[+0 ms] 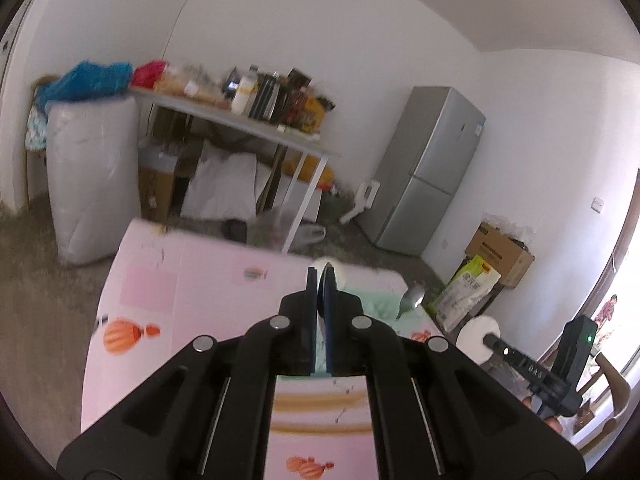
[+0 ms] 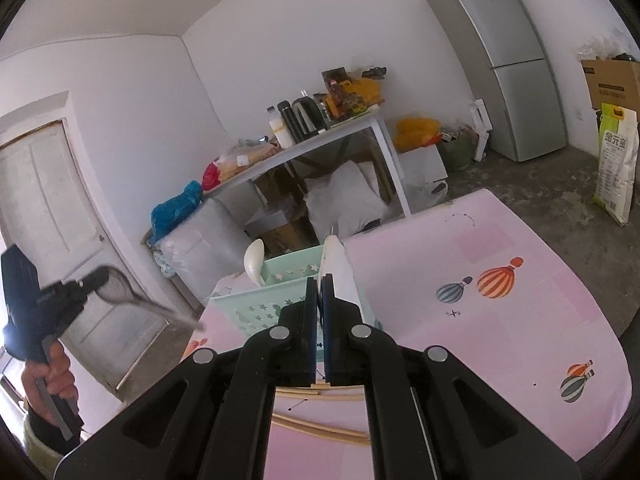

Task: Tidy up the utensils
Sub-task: 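Lift the steel spoon with the left gripper and drop it into the green holder, then lower the white rice paddle into the holder and open the right gripper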

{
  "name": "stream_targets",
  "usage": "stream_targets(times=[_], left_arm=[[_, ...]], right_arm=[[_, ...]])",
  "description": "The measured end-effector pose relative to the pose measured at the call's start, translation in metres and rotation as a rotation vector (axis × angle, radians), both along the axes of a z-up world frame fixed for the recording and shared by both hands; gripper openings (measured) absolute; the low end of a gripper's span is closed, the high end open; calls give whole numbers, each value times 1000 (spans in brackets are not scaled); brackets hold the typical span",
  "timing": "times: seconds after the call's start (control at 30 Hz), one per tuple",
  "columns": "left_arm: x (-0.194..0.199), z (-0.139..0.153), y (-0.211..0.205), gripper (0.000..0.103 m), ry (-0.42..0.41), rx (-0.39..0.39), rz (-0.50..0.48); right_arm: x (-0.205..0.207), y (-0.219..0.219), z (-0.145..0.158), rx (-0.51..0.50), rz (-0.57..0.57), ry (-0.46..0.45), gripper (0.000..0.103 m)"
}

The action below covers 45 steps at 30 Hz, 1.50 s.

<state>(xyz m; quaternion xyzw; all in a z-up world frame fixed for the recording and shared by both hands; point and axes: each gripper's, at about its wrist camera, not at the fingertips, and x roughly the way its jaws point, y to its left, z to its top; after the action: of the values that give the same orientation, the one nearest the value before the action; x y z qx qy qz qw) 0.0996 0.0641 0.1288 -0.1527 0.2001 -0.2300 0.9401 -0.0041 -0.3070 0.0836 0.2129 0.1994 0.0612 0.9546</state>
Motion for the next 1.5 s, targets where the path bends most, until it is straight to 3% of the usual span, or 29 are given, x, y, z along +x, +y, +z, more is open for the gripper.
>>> stream_targets(times=[0.43,0.73,0.93,1.03,1.13,1.2,1.27,1.5], left_arm=[[19,35,-51,1,-207,229,96],[41,22,-86,1,-203,428,123],[61,4,-106,1,-155,561,125],[72,-2,-114,2,-116,571,90],[80,-2,-115,4,-74,511,34],[82,-2,-114,19,-63,471,21],[82,-1,-112,27,-64,444,27],[68,-10,-102,41,-28,413,29]], right_arm=[[1,-3,-1,7,9,1,3],[2,-6,-3,9,7,10,3],[5,-4,-7,13,14,19,3],[6,-4,-8,14,13,22,3],[4,-5,-9,16,10,23,3],[4,-6,-10,17,6,25,3],[4,-7,-10,21,4,27,3],[2,-9,-10,28,2,31,3]])
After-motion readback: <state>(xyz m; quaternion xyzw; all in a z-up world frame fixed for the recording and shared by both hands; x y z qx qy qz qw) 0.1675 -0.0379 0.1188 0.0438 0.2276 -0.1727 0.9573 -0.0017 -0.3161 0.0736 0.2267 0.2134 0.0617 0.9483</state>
